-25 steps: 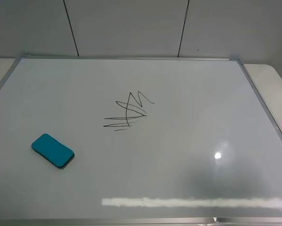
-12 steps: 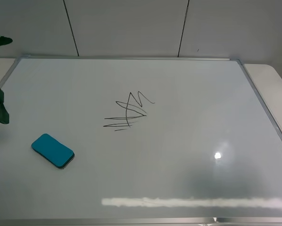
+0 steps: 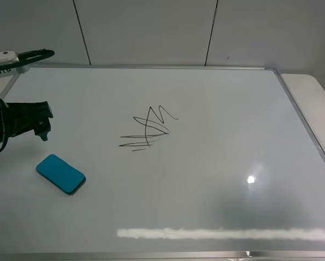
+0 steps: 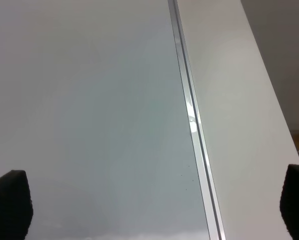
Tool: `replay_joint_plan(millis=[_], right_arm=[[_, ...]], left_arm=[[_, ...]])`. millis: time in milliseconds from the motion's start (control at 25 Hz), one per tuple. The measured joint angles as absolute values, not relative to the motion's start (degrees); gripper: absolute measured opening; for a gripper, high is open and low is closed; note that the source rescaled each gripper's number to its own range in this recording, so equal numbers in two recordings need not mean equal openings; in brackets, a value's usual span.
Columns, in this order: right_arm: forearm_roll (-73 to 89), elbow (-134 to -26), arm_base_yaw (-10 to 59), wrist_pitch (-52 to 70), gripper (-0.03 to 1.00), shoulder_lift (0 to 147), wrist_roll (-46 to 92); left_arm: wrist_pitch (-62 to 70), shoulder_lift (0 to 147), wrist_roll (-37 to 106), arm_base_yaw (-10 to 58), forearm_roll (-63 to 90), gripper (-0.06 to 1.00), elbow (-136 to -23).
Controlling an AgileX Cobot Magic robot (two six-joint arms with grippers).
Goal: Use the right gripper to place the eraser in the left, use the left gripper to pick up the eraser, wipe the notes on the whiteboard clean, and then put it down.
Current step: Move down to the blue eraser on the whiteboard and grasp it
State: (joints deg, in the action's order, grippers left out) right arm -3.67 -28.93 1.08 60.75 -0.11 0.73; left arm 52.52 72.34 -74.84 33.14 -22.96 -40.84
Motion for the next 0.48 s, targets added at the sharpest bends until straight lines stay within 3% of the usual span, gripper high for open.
replay_joint_plan(millis=[480], right_arm=[[-3.67,-28.93,1.08,60.75,1.0,-0.11,0.73]], left_arm=[[44.4,83.99,-87.68,35.43,-22.47,0.92,-40.84]])
